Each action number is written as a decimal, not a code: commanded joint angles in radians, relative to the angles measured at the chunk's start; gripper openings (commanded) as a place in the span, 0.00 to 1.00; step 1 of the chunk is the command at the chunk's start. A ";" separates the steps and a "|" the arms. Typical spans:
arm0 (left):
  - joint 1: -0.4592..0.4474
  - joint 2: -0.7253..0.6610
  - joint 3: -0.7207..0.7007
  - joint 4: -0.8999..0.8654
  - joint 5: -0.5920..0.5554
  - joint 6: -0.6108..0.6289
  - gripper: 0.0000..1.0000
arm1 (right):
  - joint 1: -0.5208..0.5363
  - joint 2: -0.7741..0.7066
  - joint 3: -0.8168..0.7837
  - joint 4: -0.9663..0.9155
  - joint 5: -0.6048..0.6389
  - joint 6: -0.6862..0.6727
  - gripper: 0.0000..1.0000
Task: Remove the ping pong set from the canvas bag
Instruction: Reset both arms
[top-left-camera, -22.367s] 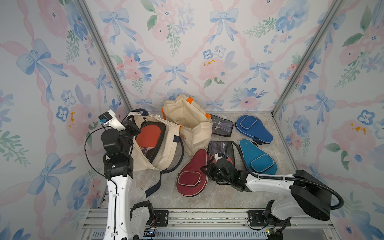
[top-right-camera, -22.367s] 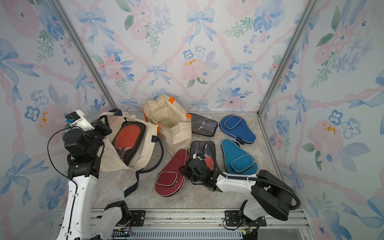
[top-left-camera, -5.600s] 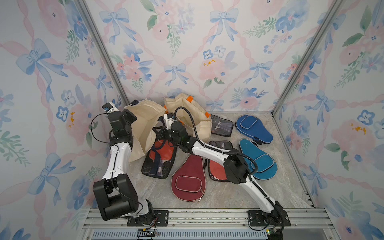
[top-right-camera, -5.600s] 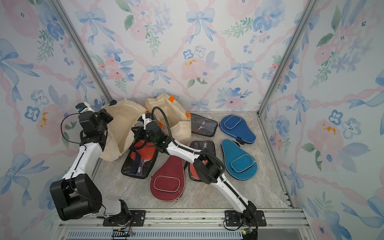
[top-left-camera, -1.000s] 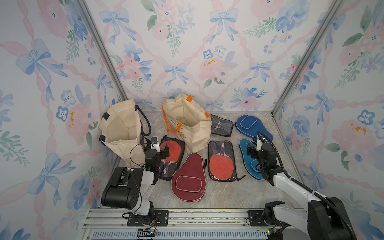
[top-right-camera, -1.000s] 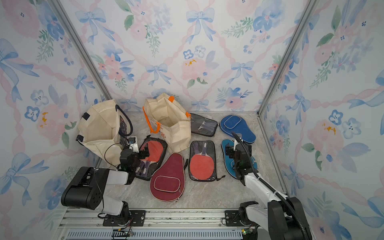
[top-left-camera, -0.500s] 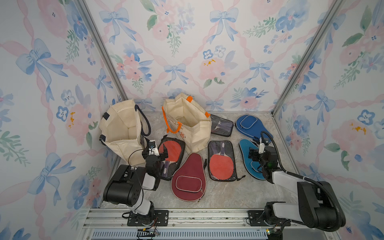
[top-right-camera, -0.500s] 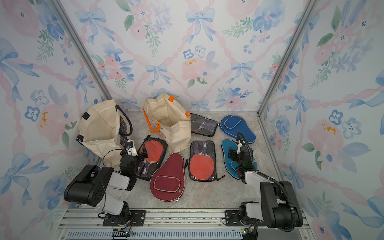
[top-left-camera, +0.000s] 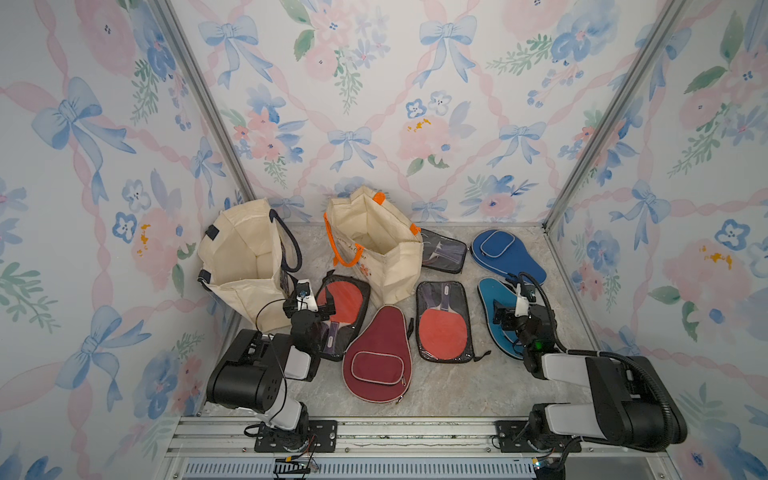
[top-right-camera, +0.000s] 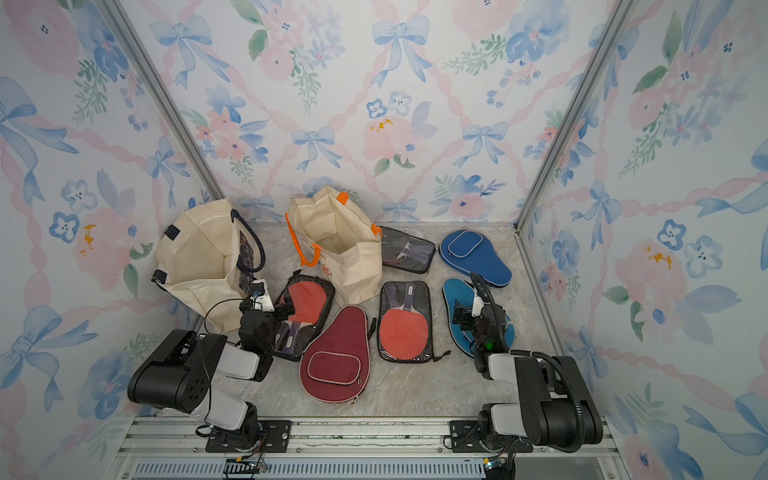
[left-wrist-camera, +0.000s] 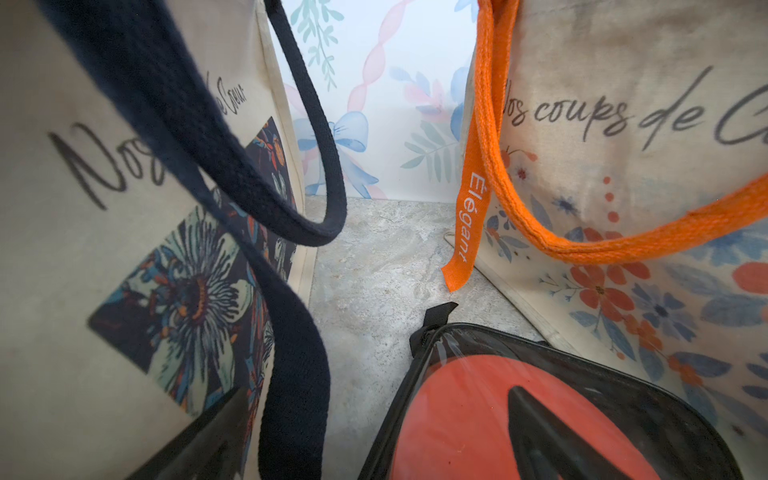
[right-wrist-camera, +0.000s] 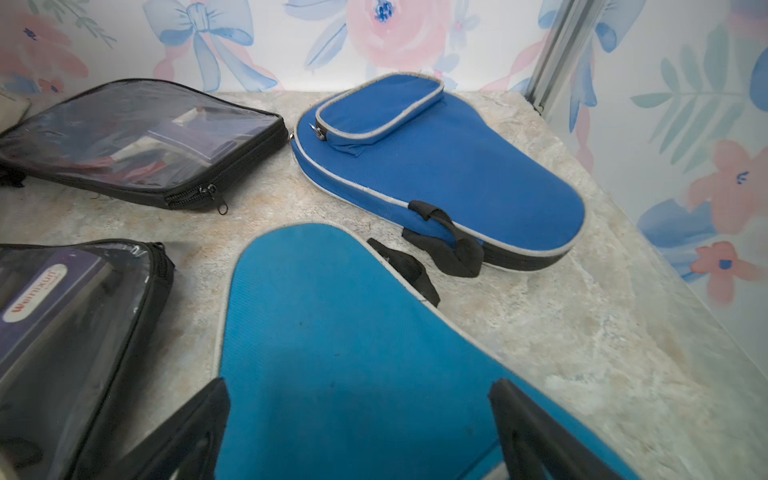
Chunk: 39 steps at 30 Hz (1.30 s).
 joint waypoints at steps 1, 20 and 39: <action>-0.007 0.005 0.000 0.030 -0.020 0.003 0.98 | -0.012 0.025 0.011 0.048 -0.035 0.007 0.97; 0.000 -0.001 -0.005 0.035 -0.010 0.003 0.98 | -0.006 0.024 0.009 0.051 -0.023 0.002 0.97; 0.001 -0.001 -0.006 0.036 -0.010 0.003 0.98 | -0.006 0.025 0.009 0.051 -0.026 0.002 0.97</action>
